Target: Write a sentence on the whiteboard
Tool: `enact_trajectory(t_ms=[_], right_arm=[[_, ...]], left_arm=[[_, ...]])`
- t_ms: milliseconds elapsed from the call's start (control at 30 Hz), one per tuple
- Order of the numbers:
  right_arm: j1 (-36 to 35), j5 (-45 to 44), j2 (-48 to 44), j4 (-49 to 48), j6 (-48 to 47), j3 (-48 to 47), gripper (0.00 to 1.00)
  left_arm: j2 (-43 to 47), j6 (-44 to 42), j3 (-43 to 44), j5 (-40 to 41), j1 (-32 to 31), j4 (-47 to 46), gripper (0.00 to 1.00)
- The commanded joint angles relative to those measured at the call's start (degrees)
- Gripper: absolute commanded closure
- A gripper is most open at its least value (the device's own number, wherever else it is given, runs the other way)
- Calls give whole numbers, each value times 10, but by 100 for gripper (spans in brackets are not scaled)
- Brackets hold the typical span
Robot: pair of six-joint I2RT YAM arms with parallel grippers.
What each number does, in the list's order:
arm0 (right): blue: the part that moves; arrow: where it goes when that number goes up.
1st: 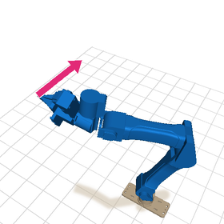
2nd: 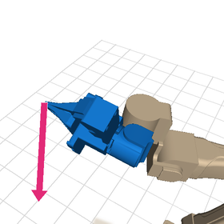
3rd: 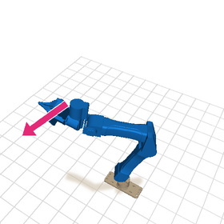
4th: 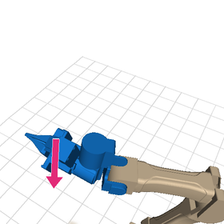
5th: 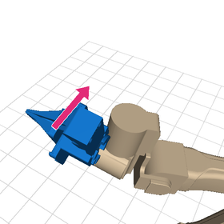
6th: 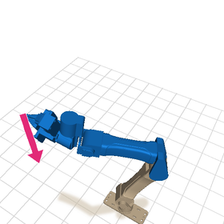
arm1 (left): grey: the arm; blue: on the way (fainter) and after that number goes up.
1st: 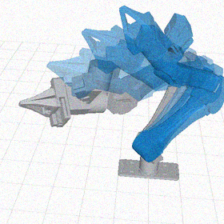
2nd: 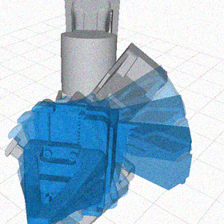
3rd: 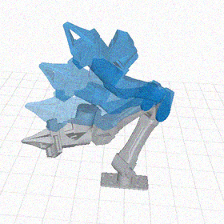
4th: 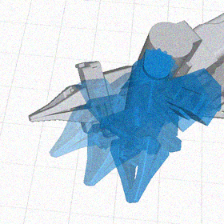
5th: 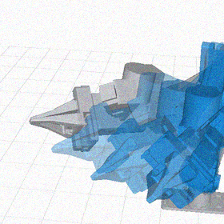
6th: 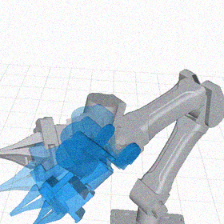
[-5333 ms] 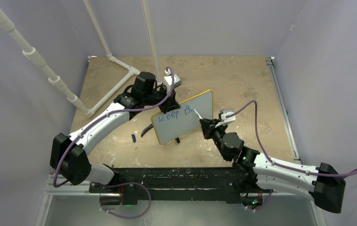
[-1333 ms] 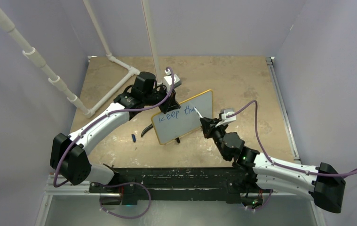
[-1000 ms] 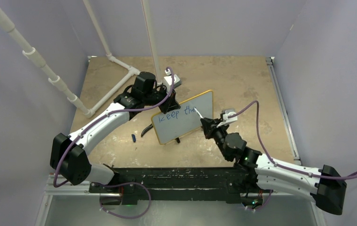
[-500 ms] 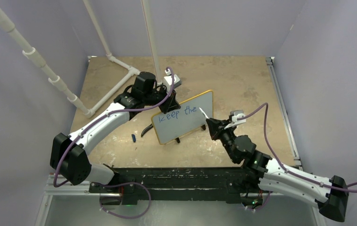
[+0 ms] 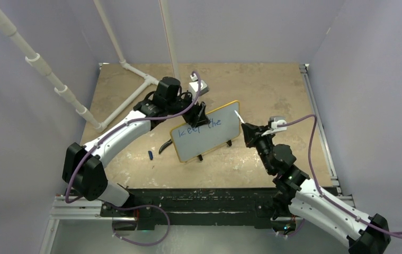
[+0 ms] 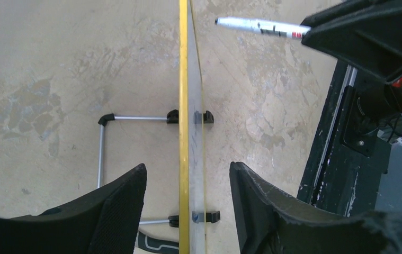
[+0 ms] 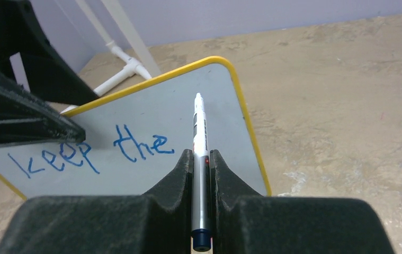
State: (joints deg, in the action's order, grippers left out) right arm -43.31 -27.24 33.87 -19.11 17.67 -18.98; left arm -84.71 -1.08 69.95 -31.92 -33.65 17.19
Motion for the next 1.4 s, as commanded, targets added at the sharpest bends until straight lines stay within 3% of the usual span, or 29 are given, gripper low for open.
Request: enact_trajectory(t_ms=[0,433,1167,1367], right_arm=[[2,56,17,-36,-15,-5,100],[2,65,22,-13,-1,-11,100],[2,28,66,-32,-1,-27,100],[1,26,78,-45,-13,-34,100]], left_arm=[[-14,6,45,2,-7,-23,41],[-56,23,99,46,-28,-19,41],[-67,-6,95,55,-42,-17,98],[-67,-10,93,54,-43,-16,100]])
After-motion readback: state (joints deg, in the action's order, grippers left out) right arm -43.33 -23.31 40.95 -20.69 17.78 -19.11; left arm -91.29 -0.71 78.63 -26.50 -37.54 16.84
